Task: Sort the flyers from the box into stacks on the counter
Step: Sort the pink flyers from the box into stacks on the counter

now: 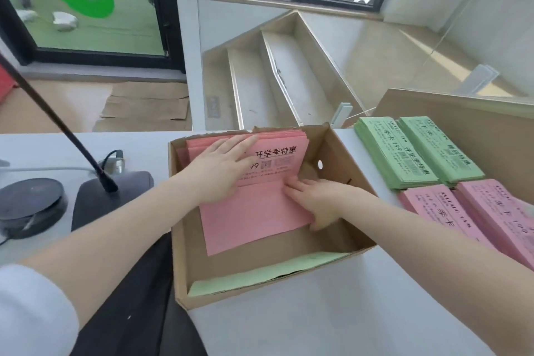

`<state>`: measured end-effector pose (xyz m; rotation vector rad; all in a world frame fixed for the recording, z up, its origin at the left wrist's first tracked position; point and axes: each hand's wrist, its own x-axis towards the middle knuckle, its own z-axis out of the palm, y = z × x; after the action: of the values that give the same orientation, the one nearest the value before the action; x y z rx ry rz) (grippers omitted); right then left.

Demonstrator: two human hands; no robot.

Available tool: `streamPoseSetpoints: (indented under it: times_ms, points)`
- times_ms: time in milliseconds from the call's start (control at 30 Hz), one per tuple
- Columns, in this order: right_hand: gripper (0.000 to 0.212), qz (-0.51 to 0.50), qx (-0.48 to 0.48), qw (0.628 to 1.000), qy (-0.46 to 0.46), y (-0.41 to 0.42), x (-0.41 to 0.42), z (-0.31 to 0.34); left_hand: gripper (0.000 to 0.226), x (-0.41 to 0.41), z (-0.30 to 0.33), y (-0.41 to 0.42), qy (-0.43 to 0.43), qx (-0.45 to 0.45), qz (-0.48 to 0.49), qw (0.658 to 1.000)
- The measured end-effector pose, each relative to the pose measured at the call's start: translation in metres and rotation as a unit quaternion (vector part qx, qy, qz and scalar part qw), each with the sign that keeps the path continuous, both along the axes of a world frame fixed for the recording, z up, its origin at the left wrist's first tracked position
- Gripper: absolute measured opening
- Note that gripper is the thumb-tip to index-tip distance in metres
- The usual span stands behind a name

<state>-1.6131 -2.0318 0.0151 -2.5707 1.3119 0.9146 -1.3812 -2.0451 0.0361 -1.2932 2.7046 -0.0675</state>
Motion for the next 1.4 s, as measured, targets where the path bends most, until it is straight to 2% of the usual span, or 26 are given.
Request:
streamPoseSetpoints:
  times_ms: [100,233,333,433,500,567,600,700,800,900,933,1033,1067,1167,1200,1300,1400]
  points:
    - [0.105,0.021,-0.015,1.000,0.008,-0.006,-0.003,-0.003,0.066,-0.002,-0.002,-0.002,0.023,0.011,0.008,1.000]
    - [0.100,0.045,-0.042,0.998,0.013,-0.008,-0.005,-0.004,0.067,-0.001,-0.003,-0.005,0.060,0.028,0.014,0.998]
    - [0.070,0.072,-0.098,0.993,-0.003,-0.008,-0.006,-0.009,0.069,-0.003,-0.003,-0.003,0.068,0.030,0.021,0.997]
    - [0.037,0.073,-0.147,0.984,-0.074,-0.012,-0.003,-0.013,0.068,-0.002,-0.002,-0.002,0.072,0.035,0.022,0.997]
    - [0.020,0.026,-0.169,0.975,-0.141,-0.013,-0.002,-0.009,0.075,-0.002,0.001,0.000,0.102,0.056,0.029,0.993]
    - [0.017,-0.073,-0.164,0.962,-0.207,-0.011,-0.005,-0.006,0.090,-0.002,0.004,0.002,0.153,0.080,0.047,0.984]
    - [0.015,-0.135,-0.159,0.946,-0.248,-0.009,-0.007,-0.005,0.091,-0.002,0.005,0.003,0.168,0.083,0.052,0.981]
    - [0.010,-0.313,-0.155,0.861,-0.369,-0.005,-0.013,0.003,0.074,-0.003,0.004,0.003,0.149,0.033,0.041,0.987]
    - [0.012,-0.403,-0.116,0.792,-0.445,-0.011,-0.013,0.005,0.065,-0.006,0.003,-0.001,0.138,-0.048,0.037,0.989]
    - [0.018,-0.499,-0.077,0.684,-0.527,-0.018,-0.002,0.002,0.072,-0.003,-0.002,-0.006,0.128,-0.116,0.048,0.984]
    - [0.027,-0.511,-0.089,0.674,-0.527,-0.021,0.000,0.000,0.075,-0.002,-0.005,-0.008,0.133,-0.140,0.049,0.980]
    - [0.055,-0.501,-0.107,0.701,-0.496,-0.027,0.007,0.000,0.073,-0.003,-0.010,-0.009,0.143,-0.174,0.041,0.974]
    - [0.055,-0.505,-0.089,0.688,-0.514,-0.028,0.010,0.001,0.070,-0.004,-0.010,-0.009,0.148,-0.177,0.041,0.972]
    - [0.048,-0.530,-0.029,0.607,-0.591,-0.028,0.014,0.001,0.064,-0.006,-0.009,-0.008,0.168,-0.188,0.045,0.967]
    - [0.047,-0.532,-0.021,0.594,-0.603,-0.027,0.015,0.001,0.062,-0.006,-0.009,-0.007,0.174,-0.192,0.043,0.965]
    - [0.045,-0.517,-0.017,0.605,-0.605,-0.025,0.014,0.001,0.052,-0.006,-0.011,-0.007,0.176,-0.196,0.037,0.964]
    - [0.034,-0.479,-0.035,0.649,-0.590,-0.024,0.013,0.005,0.035,-0.003,-0.014,-0.009,0.163,-0.180,0.041,0.969]
